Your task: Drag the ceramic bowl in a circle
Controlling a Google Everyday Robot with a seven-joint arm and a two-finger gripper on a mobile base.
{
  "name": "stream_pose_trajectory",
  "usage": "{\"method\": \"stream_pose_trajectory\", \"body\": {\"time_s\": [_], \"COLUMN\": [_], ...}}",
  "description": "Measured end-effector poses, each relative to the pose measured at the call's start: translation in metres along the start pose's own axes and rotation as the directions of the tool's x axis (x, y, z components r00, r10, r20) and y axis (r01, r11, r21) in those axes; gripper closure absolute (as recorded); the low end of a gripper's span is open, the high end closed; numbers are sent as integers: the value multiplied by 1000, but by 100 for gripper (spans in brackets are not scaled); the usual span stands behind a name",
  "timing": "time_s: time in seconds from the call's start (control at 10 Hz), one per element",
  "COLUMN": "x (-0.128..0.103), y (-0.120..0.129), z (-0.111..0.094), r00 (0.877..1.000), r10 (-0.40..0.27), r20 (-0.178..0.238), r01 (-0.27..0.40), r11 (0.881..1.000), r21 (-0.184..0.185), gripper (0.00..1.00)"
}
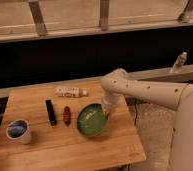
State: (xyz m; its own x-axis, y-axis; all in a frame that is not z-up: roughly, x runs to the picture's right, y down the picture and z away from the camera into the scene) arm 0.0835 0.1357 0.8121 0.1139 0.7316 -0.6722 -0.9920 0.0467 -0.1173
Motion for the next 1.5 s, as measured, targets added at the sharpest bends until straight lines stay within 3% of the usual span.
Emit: {"method": "stream_pose_trajectory", "body": {"time_s": [0.2,0.5,0.7,0.9,1.2,1.5], "x": [-38,-93,-118,-132,-111,-51], "y": [-43,-79,-81,-68,-40,-6], "z": [-4,-9,-8,-4,-1,-3], "r00": [996,988,989,995,1000,998], "r10": [90,156,147,102,15,-50], "r20": [7,13,7,-4,-23,-30], "r01": [-90,-156,-147,-102,-15,51], "r11": [996,987,988,994,999,998], "r21": [26,40,42,41,37,28], "gripper": [100,100,100,100,100,100]}}
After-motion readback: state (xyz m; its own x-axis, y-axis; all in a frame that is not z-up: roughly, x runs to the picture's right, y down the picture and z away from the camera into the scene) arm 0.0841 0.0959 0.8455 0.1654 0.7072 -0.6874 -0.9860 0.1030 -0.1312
